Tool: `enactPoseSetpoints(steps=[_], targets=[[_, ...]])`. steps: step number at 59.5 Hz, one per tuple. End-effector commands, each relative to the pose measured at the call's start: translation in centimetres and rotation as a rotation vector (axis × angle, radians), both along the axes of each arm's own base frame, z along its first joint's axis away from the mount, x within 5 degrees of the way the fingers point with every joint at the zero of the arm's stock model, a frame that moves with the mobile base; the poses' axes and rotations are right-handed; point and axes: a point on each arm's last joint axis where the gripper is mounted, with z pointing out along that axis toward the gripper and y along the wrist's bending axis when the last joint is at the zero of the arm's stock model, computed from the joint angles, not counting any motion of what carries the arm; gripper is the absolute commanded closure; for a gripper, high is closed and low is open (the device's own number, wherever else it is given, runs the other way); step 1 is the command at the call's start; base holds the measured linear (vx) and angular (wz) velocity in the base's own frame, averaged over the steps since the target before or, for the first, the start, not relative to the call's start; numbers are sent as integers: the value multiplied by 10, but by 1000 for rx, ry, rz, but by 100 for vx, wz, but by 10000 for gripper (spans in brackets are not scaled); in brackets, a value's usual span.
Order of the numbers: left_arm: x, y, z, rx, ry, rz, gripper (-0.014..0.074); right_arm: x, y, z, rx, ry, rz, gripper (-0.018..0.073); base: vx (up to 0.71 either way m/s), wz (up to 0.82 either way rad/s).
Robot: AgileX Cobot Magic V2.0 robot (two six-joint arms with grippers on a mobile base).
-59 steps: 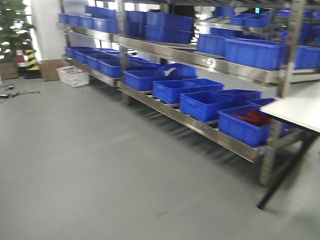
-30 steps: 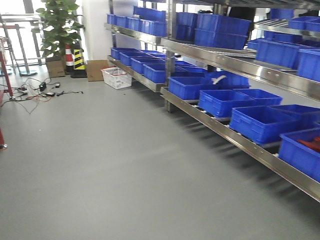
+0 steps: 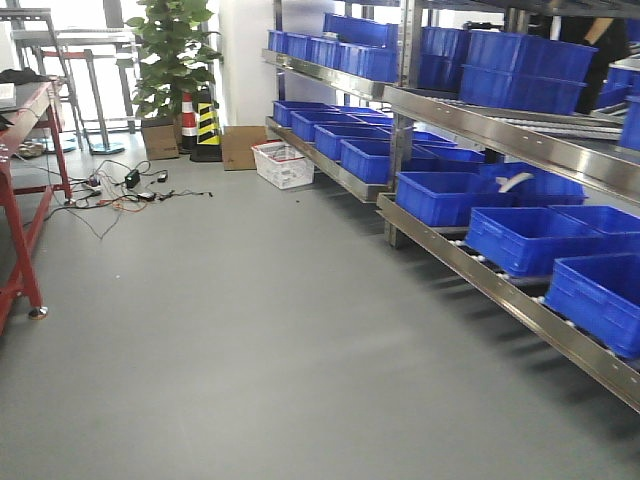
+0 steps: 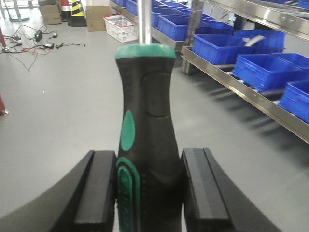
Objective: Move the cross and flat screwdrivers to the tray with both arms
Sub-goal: 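Drive the base to the roller shelf with the grey tray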
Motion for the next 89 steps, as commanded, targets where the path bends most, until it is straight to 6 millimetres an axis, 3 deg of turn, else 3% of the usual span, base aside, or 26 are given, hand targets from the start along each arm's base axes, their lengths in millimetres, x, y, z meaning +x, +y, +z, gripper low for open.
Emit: enactPoseSetpoints(steps=[1,60,89], targets=[[-3,0,19,-31,-129,8,596,-4,-2,19,26,-128,-17,567,59,16],[-3,0,18,-31,-128,8,596,-3,-2,18,25,-124,-17,567,59,8],[-3,0,19,-31,-129,8,596,-3,-2,18,25,-124,-17,567,54,-26]])
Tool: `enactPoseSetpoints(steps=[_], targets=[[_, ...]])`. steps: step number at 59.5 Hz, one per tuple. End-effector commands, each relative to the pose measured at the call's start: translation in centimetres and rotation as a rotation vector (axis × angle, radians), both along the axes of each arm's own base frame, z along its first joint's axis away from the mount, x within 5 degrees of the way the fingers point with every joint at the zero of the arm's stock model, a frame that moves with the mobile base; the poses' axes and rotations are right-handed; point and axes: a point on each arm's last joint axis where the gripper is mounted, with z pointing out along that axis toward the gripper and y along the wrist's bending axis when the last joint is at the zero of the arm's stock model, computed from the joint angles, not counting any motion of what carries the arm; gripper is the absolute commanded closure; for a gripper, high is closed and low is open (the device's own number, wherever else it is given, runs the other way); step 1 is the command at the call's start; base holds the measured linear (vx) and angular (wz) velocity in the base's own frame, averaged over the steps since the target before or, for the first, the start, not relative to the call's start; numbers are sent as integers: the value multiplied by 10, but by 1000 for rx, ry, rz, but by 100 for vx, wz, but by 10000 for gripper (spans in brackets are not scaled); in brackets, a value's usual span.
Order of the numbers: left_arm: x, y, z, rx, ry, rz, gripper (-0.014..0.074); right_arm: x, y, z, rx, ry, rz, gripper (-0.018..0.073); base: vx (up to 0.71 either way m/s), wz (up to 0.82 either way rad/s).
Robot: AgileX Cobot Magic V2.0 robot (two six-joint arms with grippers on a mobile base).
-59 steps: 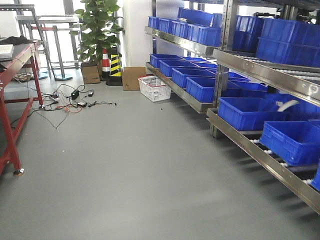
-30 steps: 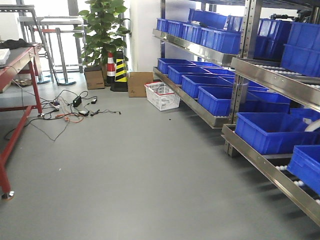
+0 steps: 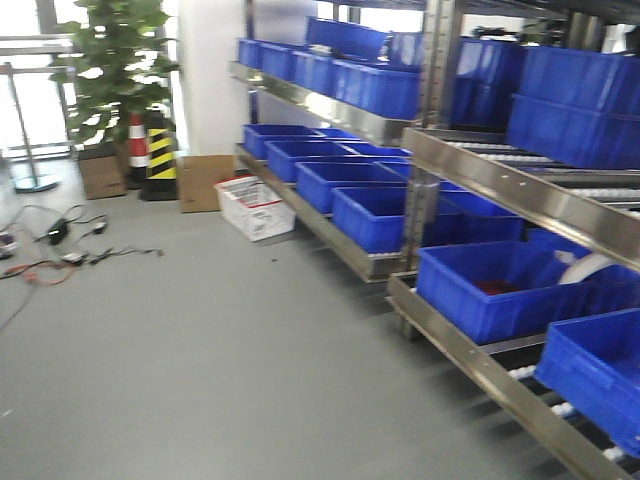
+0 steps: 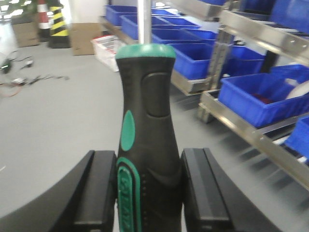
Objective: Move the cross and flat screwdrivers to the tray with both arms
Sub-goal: 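Drive the base to the roller shelf with the grey tray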
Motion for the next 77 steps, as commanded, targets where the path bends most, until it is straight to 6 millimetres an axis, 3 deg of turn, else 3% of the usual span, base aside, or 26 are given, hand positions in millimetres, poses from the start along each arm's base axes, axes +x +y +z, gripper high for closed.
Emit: enactPoseSetpoints(steps=[1,77], targets=[[-3,0,19,-33,-129,7,596,-5,-2,19,26,-131,-18,567,52,-51],[-3,0,18,-33,-128,7,596,-5,-2,19,26,-131,-18,567,39,-66]])
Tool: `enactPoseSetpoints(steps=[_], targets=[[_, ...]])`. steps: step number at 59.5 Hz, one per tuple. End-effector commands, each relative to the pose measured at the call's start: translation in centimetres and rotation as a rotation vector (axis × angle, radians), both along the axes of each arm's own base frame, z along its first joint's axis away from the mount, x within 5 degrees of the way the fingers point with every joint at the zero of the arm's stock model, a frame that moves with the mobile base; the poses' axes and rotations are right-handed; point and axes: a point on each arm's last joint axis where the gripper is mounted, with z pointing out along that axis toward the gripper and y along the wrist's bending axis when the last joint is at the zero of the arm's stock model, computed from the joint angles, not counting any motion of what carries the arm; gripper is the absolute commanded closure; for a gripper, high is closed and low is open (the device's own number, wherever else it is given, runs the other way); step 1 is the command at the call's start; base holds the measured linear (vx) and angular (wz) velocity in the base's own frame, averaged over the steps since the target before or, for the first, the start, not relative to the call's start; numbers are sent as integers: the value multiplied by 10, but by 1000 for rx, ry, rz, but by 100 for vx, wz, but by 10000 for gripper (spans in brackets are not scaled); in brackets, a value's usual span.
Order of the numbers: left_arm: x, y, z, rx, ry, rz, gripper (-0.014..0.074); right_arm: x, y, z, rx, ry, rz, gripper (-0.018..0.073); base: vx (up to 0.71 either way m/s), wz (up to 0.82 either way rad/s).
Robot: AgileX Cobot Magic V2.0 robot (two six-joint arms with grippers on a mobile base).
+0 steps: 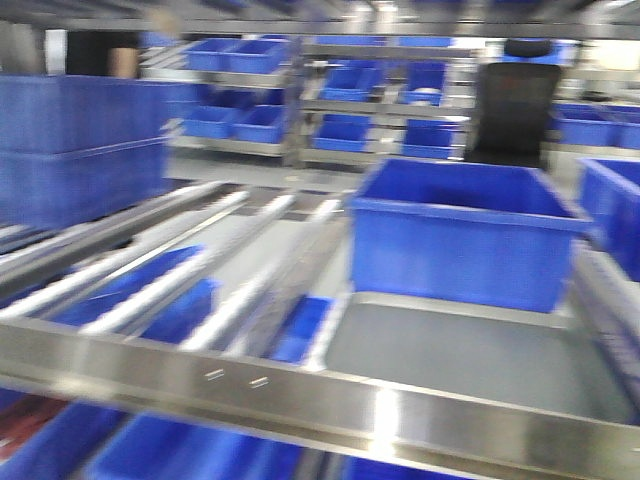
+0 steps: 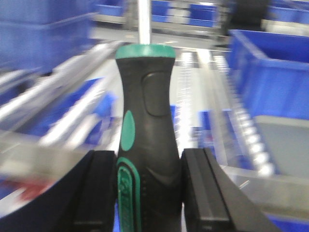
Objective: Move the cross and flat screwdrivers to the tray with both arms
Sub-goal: 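Drive the base to the roller shelf with the grey tray, then extend both grippers with screwdrivers over the grey tray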
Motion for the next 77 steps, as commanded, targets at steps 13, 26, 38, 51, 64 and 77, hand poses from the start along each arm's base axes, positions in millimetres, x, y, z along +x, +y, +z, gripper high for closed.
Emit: enactPoseSetpoints(steps=[13,26,38,51,64,77], targets=[[-3,0,19,-33,-129,8,596,-5,-2,19,26,-131,-18,567,22,-74],[-3,0,19,-33,-129,8,596,-5,-2,19,26,-131,-18,567,14,-42],[-3,0,18,-33,-128,7,596,-5,-2,19,27,-131,-17,567,6,-1],[-3,0,18,-33,-128,7,596,-5,-2,19,27,-131,-17,567,4,6],[-3,0,18,-33,-127,7,596,-5,-2,19,26,-132,-18,567,0,-1],[-3,0,18,-33,-128,7,596,-5,-2,19,26,-131,-17,567,0,0]])
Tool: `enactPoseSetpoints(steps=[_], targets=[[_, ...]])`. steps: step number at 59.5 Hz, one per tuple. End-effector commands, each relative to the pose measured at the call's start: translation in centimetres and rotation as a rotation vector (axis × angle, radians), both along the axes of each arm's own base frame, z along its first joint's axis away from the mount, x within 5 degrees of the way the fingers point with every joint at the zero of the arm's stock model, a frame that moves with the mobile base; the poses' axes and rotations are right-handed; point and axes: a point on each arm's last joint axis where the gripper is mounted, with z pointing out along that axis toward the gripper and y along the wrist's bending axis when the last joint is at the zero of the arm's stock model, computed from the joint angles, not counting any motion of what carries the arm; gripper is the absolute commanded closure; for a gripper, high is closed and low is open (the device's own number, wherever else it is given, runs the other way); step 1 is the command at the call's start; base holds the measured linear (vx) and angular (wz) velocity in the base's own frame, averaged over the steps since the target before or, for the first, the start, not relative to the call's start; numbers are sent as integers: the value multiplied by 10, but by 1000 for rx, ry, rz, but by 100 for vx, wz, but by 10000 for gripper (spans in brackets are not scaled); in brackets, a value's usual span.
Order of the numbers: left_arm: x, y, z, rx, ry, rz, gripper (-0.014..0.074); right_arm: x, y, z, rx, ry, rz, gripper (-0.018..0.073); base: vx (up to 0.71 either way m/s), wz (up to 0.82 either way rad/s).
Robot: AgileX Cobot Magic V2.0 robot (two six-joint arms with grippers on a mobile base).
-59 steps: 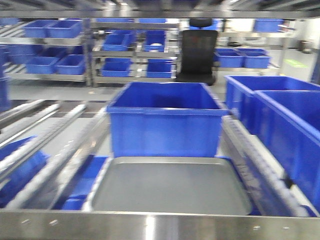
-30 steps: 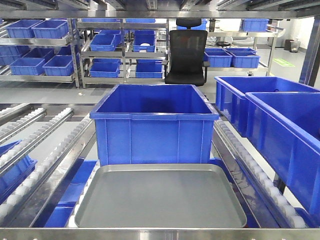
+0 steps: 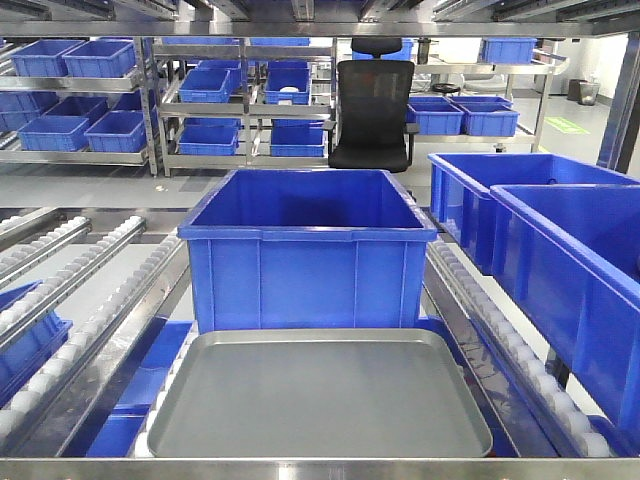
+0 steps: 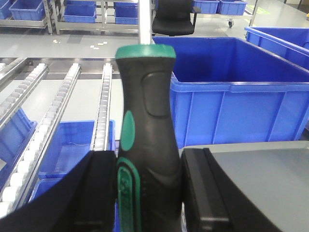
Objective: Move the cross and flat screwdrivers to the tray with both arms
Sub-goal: 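Extend both grippers with screwdrivers over the grey tray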
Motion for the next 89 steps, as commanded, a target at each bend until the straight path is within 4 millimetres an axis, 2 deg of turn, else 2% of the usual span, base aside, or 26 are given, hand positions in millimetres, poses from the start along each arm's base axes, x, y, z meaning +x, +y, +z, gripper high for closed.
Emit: enactPoseSetpoints(steps=[1,36,53,59,65,72,80,89], targets=[[-3,0,19,-31,-129,8,596,-4,-2,19,26,-127,-17,567,0,0],[-3,0,18,-31,-128,8,596,-4,-2,19,27,-132,-18,567,0,0],[-5,-3,13,-68,-60,-16,596,-4,0,5,-5,17,8,567,0,0],[-1,-5,10,-98,-32,-30,596,3,2,-8,-4,72,14,567,0,0],[12,-9,5,-174,1,-50,596,16,6,-33,44,166,37,567,0,0],[37,-18,-9,-259,85,-106,596,30,13,-59,162,255,72,567,0,0],[67,-33,-26,-380,166,-218,595,54,21,-76,245,312,114,567,0,0],[103,-53,-54,-507,285,-332,592,88,33,-96,339,400,176,567,0,0]])
